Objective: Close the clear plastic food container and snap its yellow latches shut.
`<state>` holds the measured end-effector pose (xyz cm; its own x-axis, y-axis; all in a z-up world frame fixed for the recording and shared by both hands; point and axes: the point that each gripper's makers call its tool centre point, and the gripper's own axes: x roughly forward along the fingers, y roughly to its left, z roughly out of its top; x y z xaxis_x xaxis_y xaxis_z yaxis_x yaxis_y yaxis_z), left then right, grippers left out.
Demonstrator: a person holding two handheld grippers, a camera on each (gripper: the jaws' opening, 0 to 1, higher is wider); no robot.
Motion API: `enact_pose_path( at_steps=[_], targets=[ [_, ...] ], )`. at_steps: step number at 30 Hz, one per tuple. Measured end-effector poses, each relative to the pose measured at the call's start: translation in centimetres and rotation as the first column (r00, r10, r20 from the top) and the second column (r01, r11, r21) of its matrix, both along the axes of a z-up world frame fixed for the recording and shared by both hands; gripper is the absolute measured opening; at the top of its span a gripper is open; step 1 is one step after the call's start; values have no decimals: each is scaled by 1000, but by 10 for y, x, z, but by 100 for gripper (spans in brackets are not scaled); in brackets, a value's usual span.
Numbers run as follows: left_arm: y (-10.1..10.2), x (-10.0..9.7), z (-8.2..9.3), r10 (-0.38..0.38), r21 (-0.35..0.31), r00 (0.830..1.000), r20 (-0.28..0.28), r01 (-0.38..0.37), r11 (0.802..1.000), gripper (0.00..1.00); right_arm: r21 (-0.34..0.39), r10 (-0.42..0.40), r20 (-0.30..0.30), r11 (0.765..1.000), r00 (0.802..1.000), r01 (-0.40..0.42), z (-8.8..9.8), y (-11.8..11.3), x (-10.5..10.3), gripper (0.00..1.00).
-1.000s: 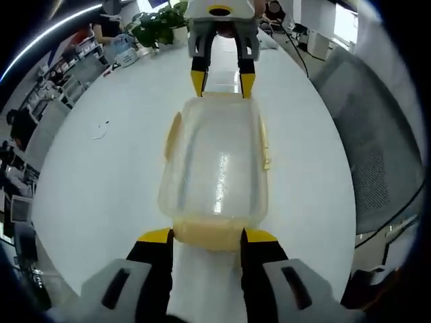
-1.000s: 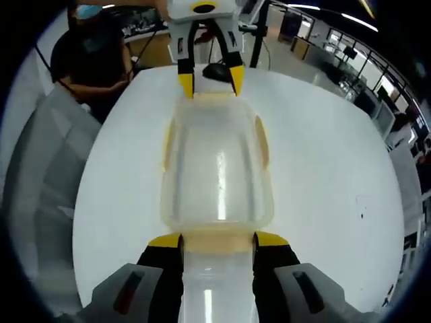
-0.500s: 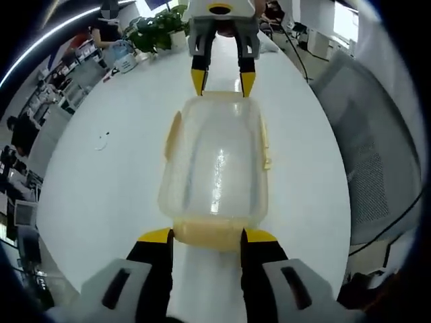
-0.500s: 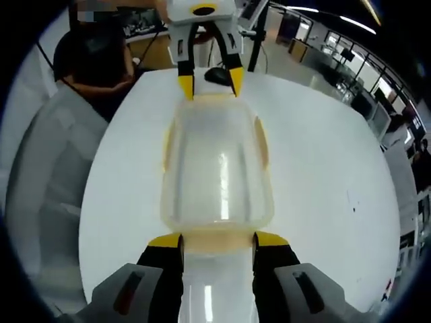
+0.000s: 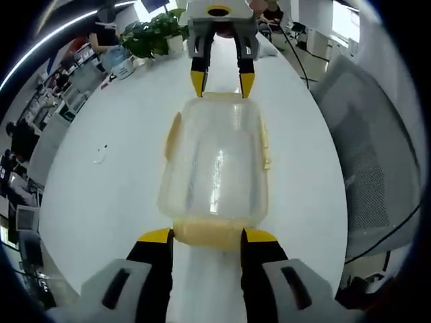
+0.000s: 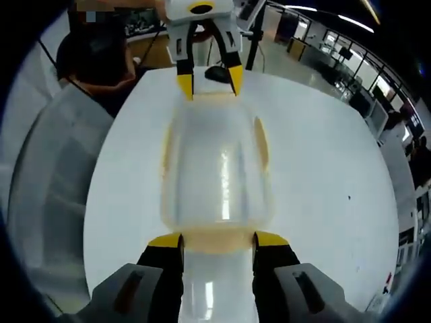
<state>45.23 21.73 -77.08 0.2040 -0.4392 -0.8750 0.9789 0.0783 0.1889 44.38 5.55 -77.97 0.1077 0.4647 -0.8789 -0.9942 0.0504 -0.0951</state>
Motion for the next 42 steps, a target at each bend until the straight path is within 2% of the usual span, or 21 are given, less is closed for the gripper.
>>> enact_pose_path(
  at_steps=[28,42],
  targets=[
    [-71,4,2,-18,-1,1000,-1,18,1000,39,-4,-15,-9,1000,1000,15,-2,-71,3,39],
    [-98,8,-2,-30,-4,1000,-3,30,1000,39,-11,-29,-17,1000,999,28,-5,-98,4,39]
  ],
)
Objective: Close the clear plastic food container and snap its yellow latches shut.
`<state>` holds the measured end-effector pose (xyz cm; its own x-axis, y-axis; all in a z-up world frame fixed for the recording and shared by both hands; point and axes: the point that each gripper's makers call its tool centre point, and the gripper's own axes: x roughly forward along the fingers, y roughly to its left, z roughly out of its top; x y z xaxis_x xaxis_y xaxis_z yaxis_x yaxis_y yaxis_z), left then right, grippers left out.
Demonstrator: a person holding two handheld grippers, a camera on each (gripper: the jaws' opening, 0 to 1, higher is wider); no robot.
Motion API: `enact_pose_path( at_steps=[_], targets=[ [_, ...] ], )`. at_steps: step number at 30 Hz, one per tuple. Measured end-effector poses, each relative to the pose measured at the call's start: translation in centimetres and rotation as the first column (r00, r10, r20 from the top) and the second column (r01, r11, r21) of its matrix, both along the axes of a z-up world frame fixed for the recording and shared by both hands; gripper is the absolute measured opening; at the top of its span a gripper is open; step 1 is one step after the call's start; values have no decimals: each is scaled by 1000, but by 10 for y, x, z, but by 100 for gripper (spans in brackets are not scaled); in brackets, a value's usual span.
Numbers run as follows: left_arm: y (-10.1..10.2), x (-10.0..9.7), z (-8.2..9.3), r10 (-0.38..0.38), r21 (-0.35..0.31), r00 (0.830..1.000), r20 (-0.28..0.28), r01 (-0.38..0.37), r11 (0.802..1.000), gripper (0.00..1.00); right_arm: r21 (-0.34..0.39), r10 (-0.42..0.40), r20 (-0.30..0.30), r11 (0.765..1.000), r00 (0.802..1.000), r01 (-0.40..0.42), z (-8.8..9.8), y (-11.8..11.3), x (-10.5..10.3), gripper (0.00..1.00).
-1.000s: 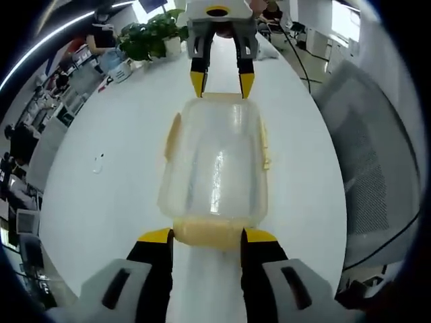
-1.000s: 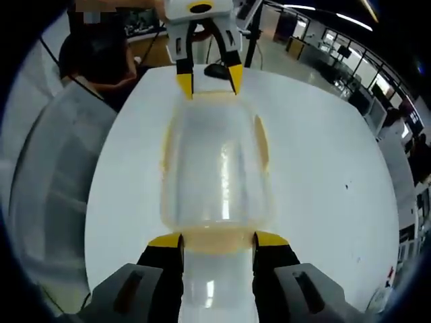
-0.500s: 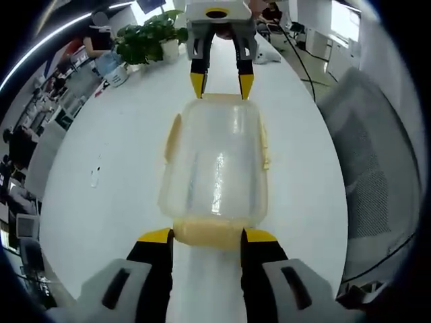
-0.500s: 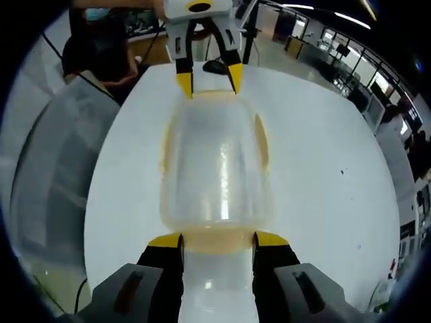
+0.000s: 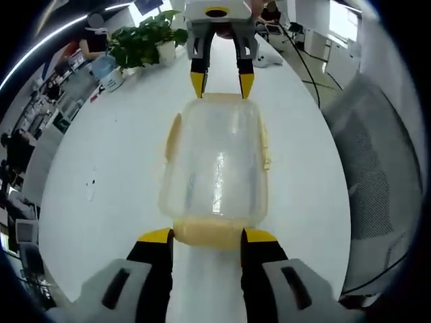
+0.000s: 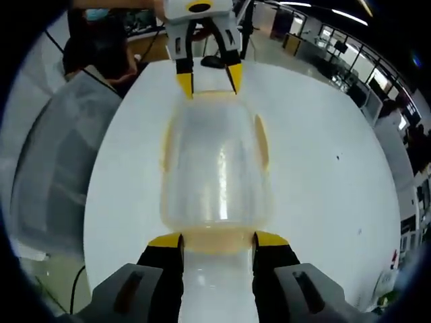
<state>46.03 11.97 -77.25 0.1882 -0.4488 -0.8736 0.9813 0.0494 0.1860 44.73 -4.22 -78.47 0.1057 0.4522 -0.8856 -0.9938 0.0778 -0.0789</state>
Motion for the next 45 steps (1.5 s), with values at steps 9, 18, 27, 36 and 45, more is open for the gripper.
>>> enact_pose_path(
  at_steps=[9,18,27,36,45],
  targets=[
    [-15,0,-2,-3,-2,1000,0,3,1000,39,-3,-5,-1,1000,1000,5,1,-16,-1,39],
    [-31,2,-3,-12,-6,1000,0,12,1000,39,-3,-15,-2,1000,1000,15,-1,-31,-1,39],
    [-43,4,-6,-23,-7,1000,-6,23,1000,39,-4,-24,-10,1000,1000,24,-2,-43,0,39],
    [-54,6,-12,-27,-5,999,-19,27,1000,39,-6,-29,-19,1000,999,29,-4,-54,0,39],
    [-61,6,-14,-38,-3,999,-23,38,999,39,-5,-39,-31,999,999,39,-10,-61,0,39]
  ],
)
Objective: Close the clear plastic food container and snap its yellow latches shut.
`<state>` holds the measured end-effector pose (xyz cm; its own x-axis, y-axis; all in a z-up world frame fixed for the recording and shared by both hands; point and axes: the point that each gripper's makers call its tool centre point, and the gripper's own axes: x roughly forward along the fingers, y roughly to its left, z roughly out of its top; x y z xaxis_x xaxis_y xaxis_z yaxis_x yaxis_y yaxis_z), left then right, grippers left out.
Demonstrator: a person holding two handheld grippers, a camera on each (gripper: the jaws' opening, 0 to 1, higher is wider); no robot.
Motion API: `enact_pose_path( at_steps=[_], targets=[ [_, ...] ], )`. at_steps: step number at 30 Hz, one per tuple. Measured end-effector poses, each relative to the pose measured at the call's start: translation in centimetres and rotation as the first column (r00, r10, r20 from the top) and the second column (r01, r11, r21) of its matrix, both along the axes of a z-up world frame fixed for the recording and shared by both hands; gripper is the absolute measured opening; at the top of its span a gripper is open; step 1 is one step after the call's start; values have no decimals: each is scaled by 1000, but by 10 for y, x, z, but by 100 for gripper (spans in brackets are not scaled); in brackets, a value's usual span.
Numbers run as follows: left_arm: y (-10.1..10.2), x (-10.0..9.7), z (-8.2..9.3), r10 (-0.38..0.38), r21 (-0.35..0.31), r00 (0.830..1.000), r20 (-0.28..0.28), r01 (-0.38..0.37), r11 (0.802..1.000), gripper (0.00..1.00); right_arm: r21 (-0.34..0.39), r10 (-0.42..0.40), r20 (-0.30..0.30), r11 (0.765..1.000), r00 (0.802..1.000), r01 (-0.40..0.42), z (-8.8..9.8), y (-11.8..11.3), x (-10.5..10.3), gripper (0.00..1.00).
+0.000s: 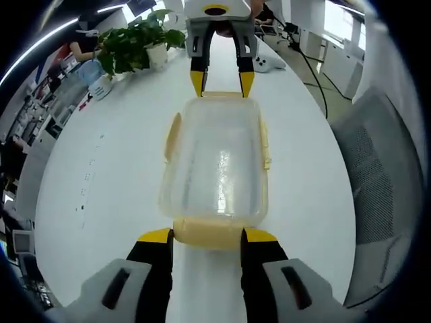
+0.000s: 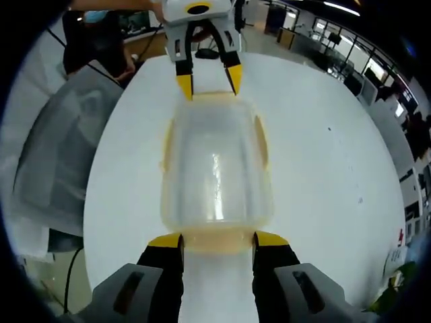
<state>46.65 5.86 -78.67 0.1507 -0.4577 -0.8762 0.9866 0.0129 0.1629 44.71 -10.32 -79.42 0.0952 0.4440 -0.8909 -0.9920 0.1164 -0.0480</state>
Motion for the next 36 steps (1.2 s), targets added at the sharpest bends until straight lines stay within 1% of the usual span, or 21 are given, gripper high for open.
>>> enact_pose_path(
  at_steps=[8,16,23,30,35,36],
  targets=[
    [-1,2,-7,-5,3,1000,-10,5,1000,39,-1,-7,-15,1000,1000,7,-6,-1,0,39],
    [-2,3,-8,-10,-14,1000,-29,9,1000,39,1,-7,-30,1000,1000,7,-7,-2,1,39],
    [-3,2,-10,-21,-13,999,-37,20,1000,39,-2,4,-46,1000,999,-4,-9,-2,1,39],
    [-3,2,-12,-30,-10,999,-41,29,1000,39,-3,6,-50,1000,999,-6,-10,-2,1,39],
    [-2,2,-12,-23,-16,999,-29,23,1000,40,2,3,-47,1000,999,-3,-9,-2,0,40],
    [-1,-1,-13,-13,-12,999,-46,13,1000,39,3,4,-48,1000,999,-3,-9,-2,0,41]
  ],
)
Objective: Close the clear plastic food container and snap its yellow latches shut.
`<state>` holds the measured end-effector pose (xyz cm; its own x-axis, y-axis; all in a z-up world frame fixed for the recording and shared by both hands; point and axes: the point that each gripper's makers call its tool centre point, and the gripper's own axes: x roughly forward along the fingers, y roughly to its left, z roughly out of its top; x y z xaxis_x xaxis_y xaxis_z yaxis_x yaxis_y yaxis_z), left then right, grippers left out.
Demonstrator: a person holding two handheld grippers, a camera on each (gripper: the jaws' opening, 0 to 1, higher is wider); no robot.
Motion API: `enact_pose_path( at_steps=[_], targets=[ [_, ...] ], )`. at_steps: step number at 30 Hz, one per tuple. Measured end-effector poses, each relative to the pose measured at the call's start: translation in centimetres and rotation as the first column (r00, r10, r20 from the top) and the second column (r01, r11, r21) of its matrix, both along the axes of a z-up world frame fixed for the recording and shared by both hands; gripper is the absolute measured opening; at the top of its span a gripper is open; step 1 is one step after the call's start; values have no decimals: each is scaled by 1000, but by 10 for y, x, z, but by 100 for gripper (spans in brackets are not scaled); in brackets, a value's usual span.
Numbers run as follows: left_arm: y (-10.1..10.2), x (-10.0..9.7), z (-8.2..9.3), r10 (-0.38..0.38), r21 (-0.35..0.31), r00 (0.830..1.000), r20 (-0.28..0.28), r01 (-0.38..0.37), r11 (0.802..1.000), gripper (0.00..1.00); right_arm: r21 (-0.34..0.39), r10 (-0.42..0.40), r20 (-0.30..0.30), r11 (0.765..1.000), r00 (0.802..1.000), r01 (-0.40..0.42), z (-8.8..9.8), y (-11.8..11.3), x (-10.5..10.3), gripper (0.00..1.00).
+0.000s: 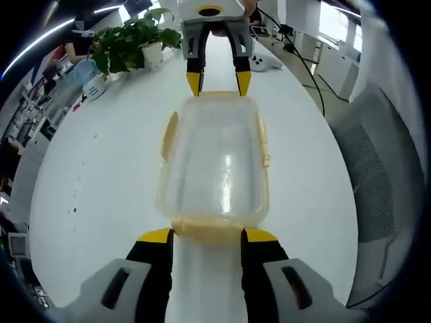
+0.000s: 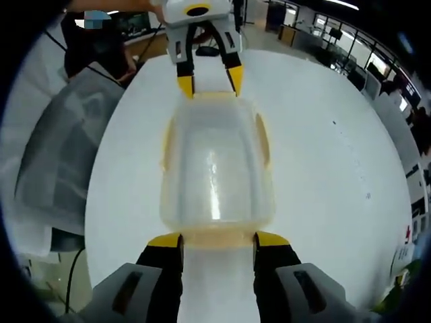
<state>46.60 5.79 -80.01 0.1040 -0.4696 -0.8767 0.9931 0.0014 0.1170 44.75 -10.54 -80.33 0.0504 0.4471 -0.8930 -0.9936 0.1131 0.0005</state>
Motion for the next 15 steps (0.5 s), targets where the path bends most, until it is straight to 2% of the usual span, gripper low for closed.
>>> enact_pose_path(
  at_steps=[4,7,12,15],
  targets=[
    [7,-1,-3,9,10,1000,-2,-9,1000,43,-10,11,13,1000,1000,-11,0,-1,1,47],
    [8,0,1,39,-21,999,-22,-40,999,45,-7,3,7,1000,1000,-3,1,-2,0,47],
    [12,-5,6,49,-10,998,-28,-49,999,44,4,-33,-2,999,999,33,10,-4,1,47],
    [11,-7,7,76,-14,996,-49,-77,997,44,16,-59,3,998,998,59,15,-3,3,43]
  ],
)
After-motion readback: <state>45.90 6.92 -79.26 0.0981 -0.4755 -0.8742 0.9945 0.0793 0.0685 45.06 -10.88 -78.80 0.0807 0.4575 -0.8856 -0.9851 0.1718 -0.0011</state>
